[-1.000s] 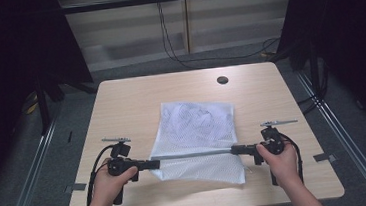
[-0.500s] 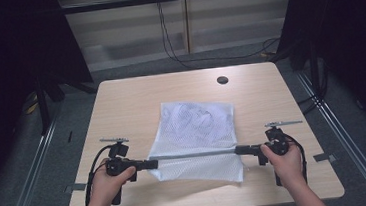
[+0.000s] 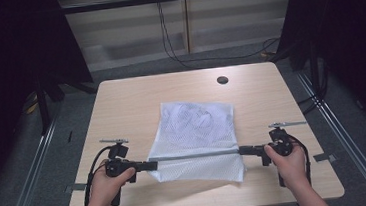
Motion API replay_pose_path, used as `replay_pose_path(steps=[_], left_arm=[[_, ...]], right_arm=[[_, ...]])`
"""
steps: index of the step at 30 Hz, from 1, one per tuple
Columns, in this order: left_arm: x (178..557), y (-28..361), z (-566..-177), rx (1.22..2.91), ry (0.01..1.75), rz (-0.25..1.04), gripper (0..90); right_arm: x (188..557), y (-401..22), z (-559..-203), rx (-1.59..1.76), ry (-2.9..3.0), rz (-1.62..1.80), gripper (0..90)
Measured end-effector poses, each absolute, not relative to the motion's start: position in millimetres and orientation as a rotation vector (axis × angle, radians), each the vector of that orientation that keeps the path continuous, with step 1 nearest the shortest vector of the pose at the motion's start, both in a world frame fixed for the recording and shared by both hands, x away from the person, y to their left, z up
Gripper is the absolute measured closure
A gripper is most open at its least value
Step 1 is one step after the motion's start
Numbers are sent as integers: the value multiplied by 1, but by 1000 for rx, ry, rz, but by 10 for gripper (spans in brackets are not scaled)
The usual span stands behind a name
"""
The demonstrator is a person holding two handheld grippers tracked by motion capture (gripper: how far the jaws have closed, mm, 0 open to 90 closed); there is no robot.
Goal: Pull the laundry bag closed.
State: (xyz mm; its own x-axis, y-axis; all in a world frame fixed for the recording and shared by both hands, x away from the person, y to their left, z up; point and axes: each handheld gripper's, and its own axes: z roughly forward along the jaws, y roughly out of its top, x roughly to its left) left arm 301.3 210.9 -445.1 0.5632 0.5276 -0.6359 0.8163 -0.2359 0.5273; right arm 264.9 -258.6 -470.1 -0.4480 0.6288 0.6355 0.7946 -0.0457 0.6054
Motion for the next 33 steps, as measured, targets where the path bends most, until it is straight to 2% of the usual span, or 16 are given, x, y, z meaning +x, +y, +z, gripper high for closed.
replay_pose_path(steps=[5,8,9,11,12,13,14,16,21,27,33], left_arm=[[301,210,-445,1913,1073,-404,876],[299,211,-446,1938,1035,-402,830],[298,213,-446,1949,1023,-382,783],[297,217,-446,1944,1006,-348,594],[297,218,-446,1935,1004,-339,549],[297,220,-445,1929,997,-340,505],[298,221,-444,1920,996,-326,441],[299,222,-444,1930,984,-279,335],[301,223,-446,1969,962,-120,175],[302,225,-446,1968,955,9,127],[303,229,-445,1985,924,131,115]], right_arm=[[264,-258,-470,-1553,-2060,-1510,877],[263,-259,-470,-1546,-2085,-1517,875],[262,-260,-470,-1544,-2081,-1517,873],[261,-262,-470,-1551,-2122,-1518,871],[261,-265,-471,-1554,-2138,-1514,867],[260,-266,-471,-1550,-2130,-1525,828],[259,-268,-470,-1550,-2133,-1545,716],[258,-271,-468,-1545,-2172,-1544,658],[252,-277,-462,-1567,-2302,-1539,392],[248,-290,-465,-1659,-2397,-1549,252],[244,-299,-465,-1701,-2447,-1558,217]])
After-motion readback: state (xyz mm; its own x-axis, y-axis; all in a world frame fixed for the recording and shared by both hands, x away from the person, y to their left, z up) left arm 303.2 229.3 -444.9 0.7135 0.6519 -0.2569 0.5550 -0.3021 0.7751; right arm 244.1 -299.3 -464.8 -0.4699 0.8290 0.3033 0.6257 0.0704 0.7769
